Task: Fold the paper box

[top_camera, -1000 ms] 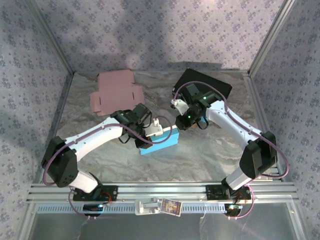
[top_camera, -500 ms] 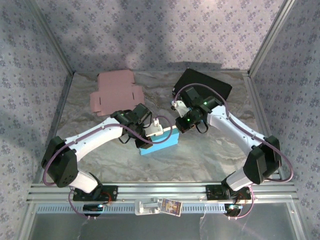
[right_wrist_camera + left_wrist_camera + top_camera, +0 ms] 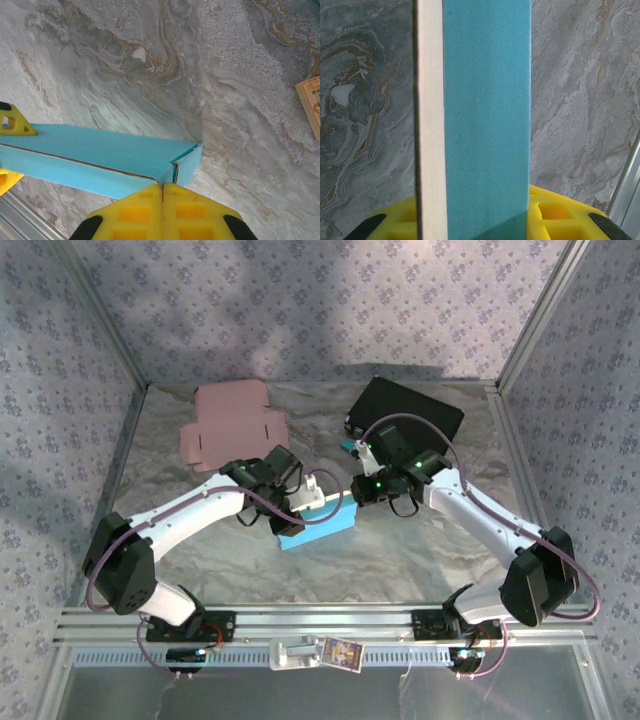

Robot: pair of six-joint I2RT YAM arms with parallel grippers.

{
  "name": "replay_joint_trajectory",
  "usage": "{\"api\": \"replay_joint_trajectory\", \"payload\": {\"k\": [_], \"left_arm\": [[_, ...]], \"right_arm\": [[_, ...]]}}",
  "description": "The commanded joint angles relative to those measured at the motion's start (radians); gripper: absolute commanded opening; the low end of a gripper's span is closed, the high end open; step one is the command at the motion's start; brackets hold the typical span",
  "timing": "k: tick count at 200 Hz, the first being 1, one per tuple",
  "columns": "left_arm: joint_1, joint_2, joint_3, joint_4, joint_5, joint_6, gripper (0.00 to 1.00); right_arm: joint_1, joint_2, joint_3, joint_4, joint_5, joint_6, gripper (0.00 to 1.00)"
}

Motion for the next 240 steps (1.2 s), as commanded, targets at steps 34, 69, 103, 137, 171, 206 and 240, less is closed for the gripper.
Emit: {"api": "replay_joint_trajectory", "payload": {"k": [34, 69, 103, 137, 171, 206, 240], "left_arm": [[0.012, -0.012, 0.015, 0.019, -0.011, -0.020, 0.26], [0.015, -0.029, 0.006, 0.038, -0.028, -0.039, 0.32], [0.040, -0.076, -0.019, 0.078, -0.017, -0.080, 0.38], [0.048, -0.104, -0.031, 0.078, 0.013, -0.097, 0.46], [0.049, -0.133, -0.045, 0.075, 0.007, -0.111, 0.52], [0.048, -0.171, -0.072, 0.074, 0.000, -0.130, 0.55], [0.050, -0.185, -0.070, 0.044, -0.011, -0.163, 0.62]], "right_arm": [[0.019, -0.028, -0.085, 0.003, 0.063, 0.061, 0.00], [0.046, -0.063, -0.129, 0.043, 0.117, 0.050, 0.00], [0.077, -0.082, -0.149, 0.061, 0.175, 0.044, 0.00], [0.089, -0.087, -0.156, 0.066, 0.193, 0.049, 0.00], [0.090, -0.083, -0.116, 0.044, 0.211, 0.067, 0.00], [0.090, -0.072, -0.081, 0.017, 0.221, 0.098, 0.00], [0.094, -0.059, -0.065, 0.011, 0.231, 0.124, 0.00]]}}
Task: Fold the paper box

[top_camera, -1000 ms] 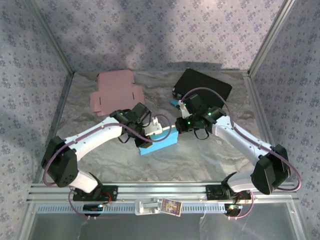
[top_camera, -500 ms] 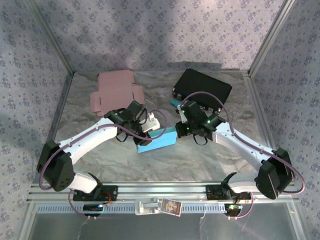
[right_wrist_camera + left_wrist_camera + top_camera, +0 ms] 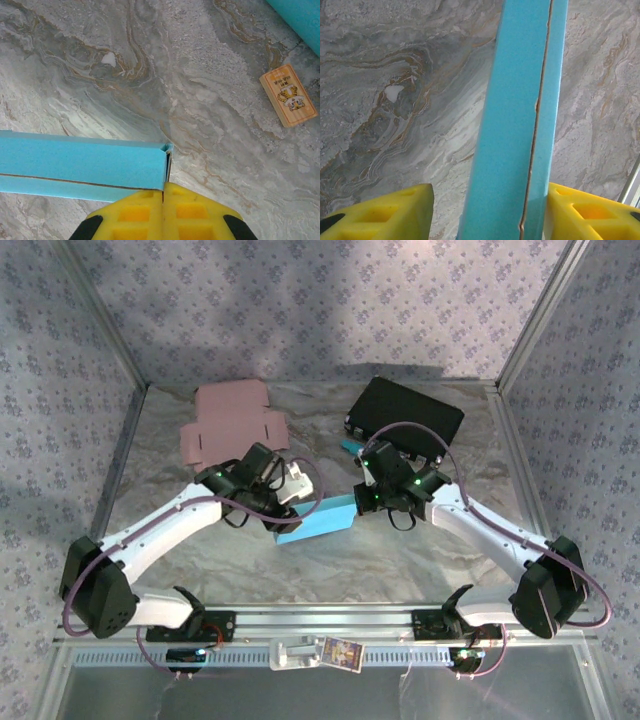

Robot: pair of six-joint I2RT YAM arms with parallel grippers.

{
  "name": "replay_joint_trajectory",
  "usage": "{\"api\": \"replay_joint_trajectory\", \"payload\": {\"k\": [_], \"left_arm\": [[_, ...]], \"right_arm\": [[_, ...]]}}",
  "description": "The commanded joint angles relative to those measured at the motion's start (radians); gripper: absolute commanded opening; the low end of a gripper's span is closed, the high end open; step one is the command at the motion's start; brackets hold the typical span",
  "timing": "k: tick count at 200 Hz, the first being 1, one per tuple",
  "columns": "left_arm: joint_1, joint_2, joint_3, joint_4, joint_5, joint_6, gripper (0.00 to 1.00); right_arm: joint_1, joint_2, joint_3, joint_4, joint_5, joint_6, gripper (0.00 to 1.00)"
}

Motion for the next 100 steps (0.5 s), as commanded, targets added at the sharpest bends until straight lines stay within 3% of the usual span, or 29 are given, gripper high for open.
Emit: {"api": "replay_joint_trajectory", "payload": {"k": [1, 39, 100], "left_arm": [[0.004, -0.030, -0.005, -0.032, -0.003, -0.037, 0.62], [0.008, -0.083, -0.024, 0.010, -0.059, -0.098, 0.68], [0.061, -0.183, -0.010, 0.005, -0.168, -0.261, 0.65]], "right_arm": [[0.010, 0.016, 0.036, -0.052, 0.031, 0.036, 0.00], [0.038, 0.042, 0.071, -0.059, 0.057, 0.069, 0.00], [0.075, 0.090, 0.130, -0.093, 0.115, 0.143, 0.00]]}}
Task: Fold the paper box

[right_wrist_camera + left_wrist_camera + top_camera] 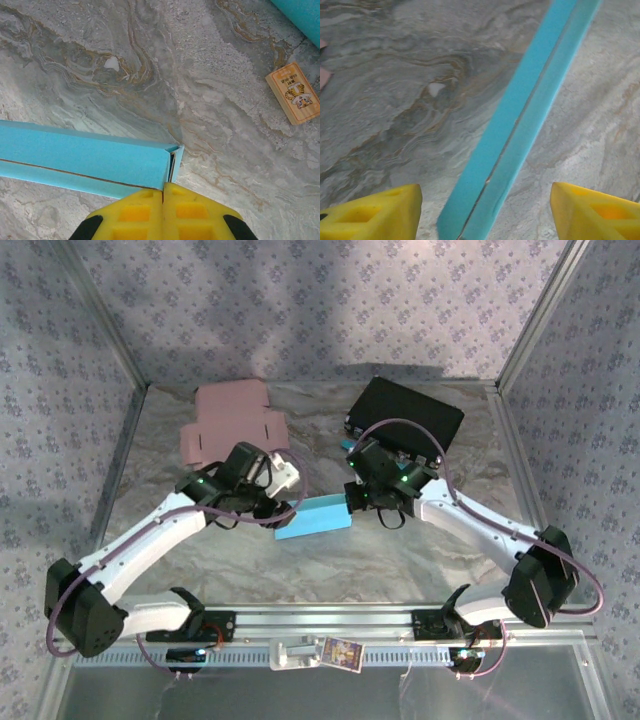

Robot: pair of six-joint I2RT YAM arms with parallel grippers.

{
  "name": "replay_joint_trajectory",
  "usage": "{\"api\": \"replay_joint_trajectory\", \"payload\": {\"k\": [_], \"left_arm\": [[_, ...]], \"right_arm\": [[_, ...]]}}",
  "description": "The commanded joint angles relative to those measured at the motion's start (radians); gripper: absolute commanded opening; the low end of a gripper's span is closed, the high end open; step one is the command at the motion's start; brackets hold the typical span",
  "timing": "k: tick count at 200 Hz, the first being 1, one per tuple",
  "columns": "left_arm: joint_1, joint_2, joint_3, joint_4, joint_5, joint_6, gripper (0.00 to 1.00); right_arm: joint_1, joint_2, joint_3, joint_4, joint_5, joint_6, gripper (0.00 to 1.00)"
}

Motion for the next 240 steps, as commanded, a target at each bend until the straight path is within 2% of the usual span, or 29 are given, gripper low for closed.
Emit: {"api": "replay_joint_trajectory", "payload": {"k": [1, 22, 38, 52, 100, 174, 240], "left_arm": [[0.027, -0.059, 0.013, -0.014, -0.069, -0.109, 0.65], [0.037, -0.075, 0.051, -0.118, -0.083, -0.157, 0.57], [0.046, -0.075, 0.072, -0.203, -0.082, -0.177, 0.48], [0.062, -0.073, 0.079, -0.249, -0.053, -0.187, 0.42], [0.111, -0.031, 0.107, -0.254, -0.050, -0.174, 0.39], [0.126, 0.062, 0.126, -0.201, -0.040, -0.119, 0.35], [0.157, 0.095, 0.142, -0.174, -0.077, -0.080, 0.33]], "right_arm": [[0.008, 0.020, 0.050, -0.051, 0.044, 0.048, 0.00], [0.009, 0.035, 0.060, -0.068, 0.035, 0.051, 0.00], [0.008, 0.041, 0.076, -0.069, 0.026, 0.051, 0.00], [0.009, 0.049, 0.098, -0.071, 0.018, 0.051, 0.00], [0.008, 0.070, 0.117, -0.081, 0.007, 0.048, 0.00], [0.001, 0.115, 0.129, -0.089, -0.006, 0.053, 0.00], [-0.041, 0.171, 0.174, -0.101, -0.039, 0.029, 0.00]]}}
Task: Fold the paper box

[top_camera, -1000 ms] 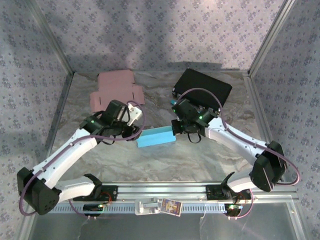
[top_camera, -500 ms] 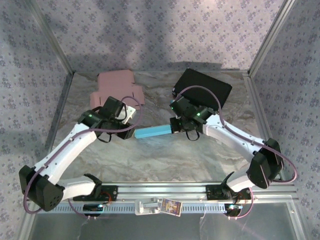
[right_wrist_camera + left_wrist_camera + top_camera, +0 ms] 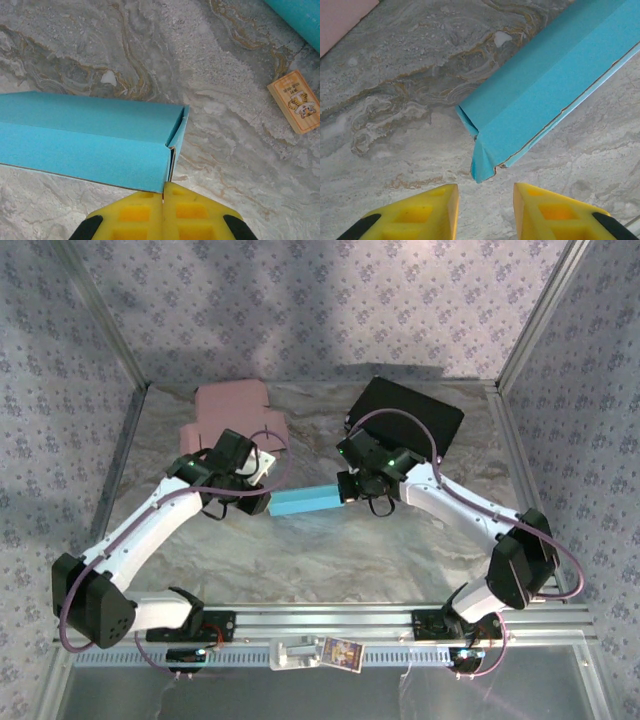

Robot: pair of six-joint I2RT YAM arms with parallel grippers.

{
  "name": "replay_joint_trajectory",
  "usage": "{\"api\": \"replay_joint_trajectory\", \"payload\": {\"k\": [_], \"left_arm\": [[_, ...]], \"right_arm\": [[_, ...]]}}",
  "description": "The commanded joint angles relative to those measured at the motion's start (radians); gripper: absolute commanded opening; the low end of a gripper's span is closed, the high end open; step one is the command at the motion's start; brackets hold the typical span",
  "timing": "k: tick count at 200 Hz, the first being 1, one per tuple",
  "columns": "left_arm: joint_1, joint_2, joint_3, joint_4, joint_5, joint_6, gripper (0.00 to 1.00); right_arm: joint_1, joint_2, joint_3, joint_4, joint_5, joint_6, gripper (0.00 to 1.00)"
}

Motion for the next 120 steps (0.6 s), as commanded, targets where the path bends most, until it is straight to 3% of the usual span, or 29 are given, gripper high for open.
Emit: {"api": "replay_joint_trajectory", "payload": {"k": [1, 120], "left_arm": [[0.021, 0.022, 0.051, 0.014, -0.012, 0.030, 0.33], [0.069, 0.135, 0.116, 0.025, 0.028, 0.087, 0.26]], "right_arm": [[-0.017, 0.040, 0.037, -0.041, -0.032, -0.006, 0.00], [-0.063, 0.111, 0.117, -0.080, -0.115, -0.036, 0.00]]}}
